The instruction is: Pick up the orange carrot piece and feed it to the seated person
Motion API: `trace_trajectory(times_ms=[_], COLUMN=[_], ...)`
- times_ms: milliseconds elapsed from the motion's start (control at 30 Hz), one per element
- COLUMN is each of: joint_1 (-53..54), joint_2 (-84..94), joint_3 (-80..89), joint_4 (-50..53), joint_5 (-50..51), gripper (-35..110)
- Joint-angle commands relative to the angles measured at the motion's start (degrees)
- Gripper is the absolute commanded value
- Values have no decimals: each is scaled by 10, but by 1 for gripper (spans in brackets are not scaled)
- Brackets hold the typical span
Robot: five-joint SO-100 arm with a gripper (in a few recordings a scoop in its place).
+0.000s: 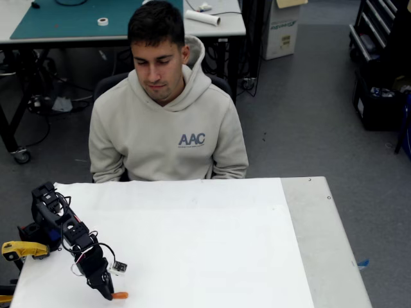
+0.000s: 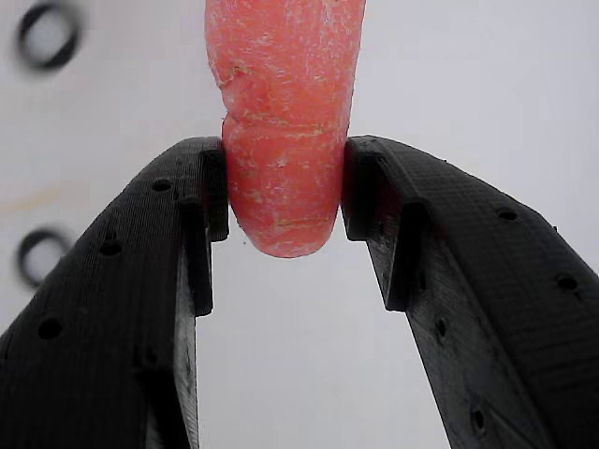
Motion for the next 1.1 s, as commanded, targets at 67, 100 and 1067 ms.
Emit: trace_trajectory(times_ms=[67, 100, 1067], joint_1=[-35, -45, -466], joint_2=[30, 30, 18], joint_3=[-156, -177, -704], joint_4=[1, 1, 1], joint_5=[-9, -9, -11], gripper=[-3, -3, -3])
